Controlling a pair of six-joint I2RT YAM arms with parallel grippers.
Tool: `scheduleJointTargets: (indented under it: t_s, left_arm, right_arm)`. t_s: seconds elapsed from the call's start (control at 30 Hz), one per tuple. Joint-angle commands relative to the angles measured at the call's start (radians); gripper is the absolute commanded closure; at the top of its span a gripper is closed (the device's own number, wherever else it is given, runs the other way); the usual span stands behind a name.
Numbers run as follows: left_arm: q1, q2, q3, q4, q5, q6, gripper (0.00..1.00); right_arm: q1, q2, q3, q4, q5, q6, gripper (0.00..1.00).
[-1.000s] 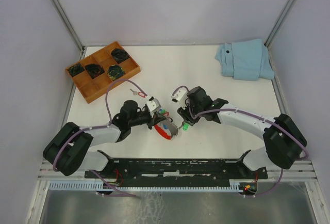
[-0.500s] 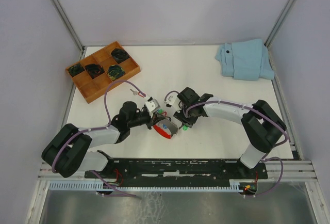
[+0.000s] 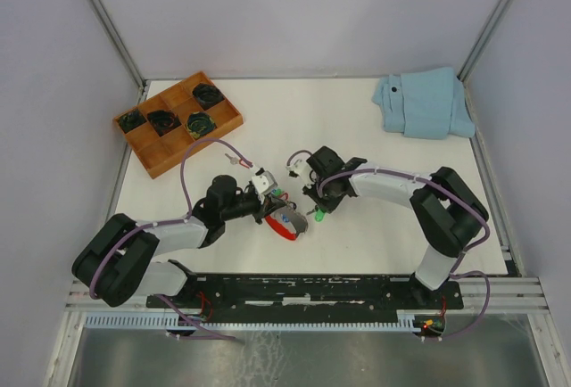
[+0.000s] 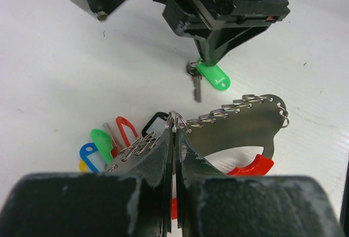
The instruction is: Put the keys on the keyring
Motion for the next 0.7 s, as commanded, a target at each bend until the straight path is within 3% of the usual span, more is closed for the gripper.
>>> scheduleJointTargets:
  t_s: [0.0, 0.3, 0.43, 0.67]
  left_arm:
    - [-0.003, -0.001, 0.020, 0.070, 0.044, 0.020, 0.97]
    - [-0.003, 0.003, 0.029, 0.066, 0.079, 0.019, 0.97]
    - [-0.003, 0.002, 0.030, 0.063, 0.086, 0.019, 0.97]
    - [-0.003, 0.005, 0.032, 0.058, 0.093, 0.020, 0.97]
  right_arm:
    - [-0.033, -0.028, 0.016, 0.006, 0.010, 0.139, 0.84]
    - [-0.052, -0.112, -0.035, -0.056, 0.009, 0.377, 0.91]
    - [-0.052, -0.154, -0.049, -0.043, 0.056, 0.380, 0.76]
    - [-0.052, -0.126, 0.001, -0.037, 0.068, 0.325, 0.62]
